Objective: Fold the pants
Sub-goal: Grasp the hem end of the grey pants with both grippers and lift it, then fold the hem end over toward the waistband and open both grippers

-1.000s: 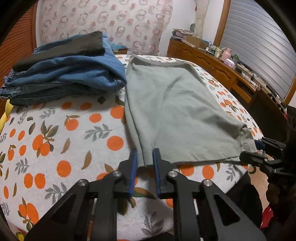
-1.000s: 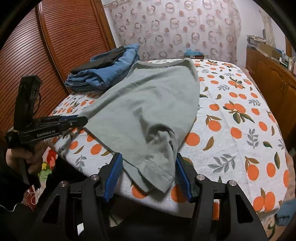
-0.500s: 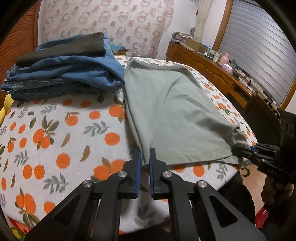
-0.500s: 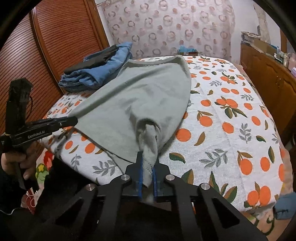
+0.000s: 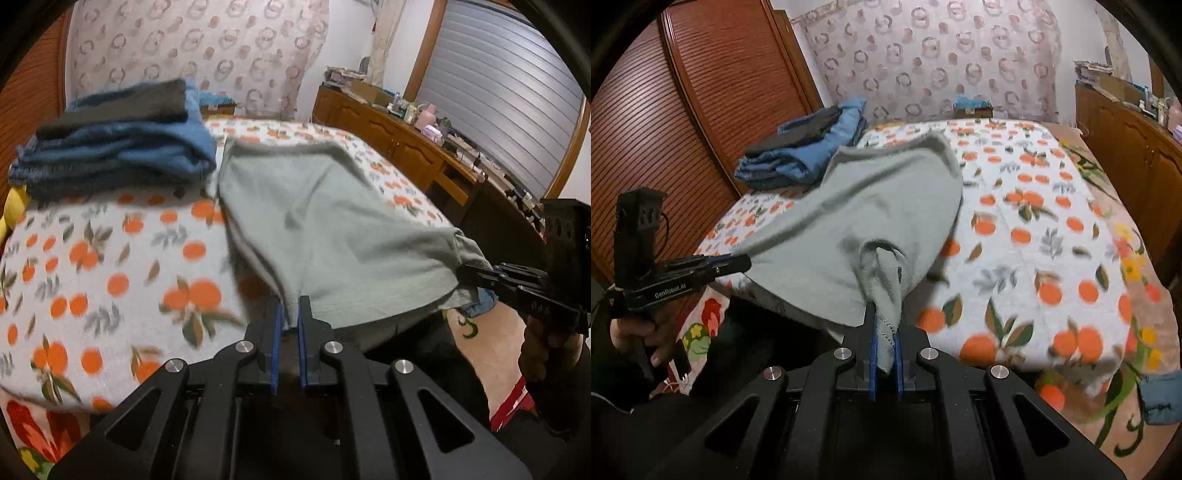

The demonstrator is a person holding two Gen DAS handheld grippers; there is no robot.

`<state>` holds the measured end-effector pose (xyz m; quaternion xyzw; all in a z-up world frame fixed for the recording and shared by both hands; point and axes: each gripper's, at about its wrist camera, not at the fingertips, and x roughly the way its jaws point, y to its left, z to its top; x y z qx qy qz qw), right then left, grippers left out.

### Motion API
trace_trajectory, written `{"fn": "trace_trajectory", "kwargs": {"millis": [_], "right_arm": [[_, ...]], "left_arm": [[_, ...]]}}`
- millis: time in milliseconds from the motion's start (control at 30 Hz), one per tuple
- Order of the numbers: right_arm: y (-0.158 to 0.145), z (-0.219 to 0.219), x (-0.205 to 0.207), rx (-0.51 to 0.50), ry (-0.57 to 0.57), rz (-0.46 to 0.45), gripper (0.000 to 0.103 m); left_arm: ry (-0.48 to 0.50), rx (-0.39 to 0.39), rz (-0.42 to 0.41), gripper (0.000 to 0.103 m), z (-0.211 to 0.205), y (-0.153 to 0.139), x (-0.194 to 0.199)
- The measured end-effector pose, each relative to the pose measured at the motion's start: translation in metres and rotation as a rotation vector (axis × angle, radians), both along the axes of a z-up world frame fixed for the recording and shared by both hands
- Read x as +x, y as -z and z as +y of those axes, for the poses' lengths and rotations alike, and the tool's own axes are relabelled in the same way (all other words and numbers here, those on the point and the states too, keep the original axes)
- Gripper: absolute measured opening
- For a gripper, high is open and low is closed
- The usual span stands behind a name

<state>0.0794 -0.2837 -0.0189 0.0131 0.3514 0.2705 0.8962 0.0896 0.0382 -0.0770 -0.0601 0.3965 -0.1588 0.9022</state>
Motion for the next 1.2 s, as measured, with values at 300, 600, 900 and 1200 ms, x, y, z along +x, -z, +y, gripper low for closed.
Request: {"fn": "trace_trajectory", "kwargs": {"millis": [300, 600, 900, 1200], "right_arm": [[-0.035, 0.001, 0.076, 0.029, 0.003, -0.031, 0.007], [-0.026, 0.025, 0.149, -0.02, 0.006, 0.041, 0.007], [-0.029, 0.028, 0.18, 0.004, 0.01, 0.061, 0.007], [-0.022, 0.033, 0.207, -0.013, 0.011, 0.056, 0.018]], "left_arm": [[-0.015, -0.032, 0.023, 0.008, 0.008, -0.01, 0.086], [-0.023, 0.007, 0.02, 0.008, 0.006, -0.012, 0.136], [-0.038, 0.044, 0.021, 0.008, 0.004, -0.009, 0.171], [-0.048, 0.088, -0.019, 0.031, 0.004, -0.01, 0.173]]}}
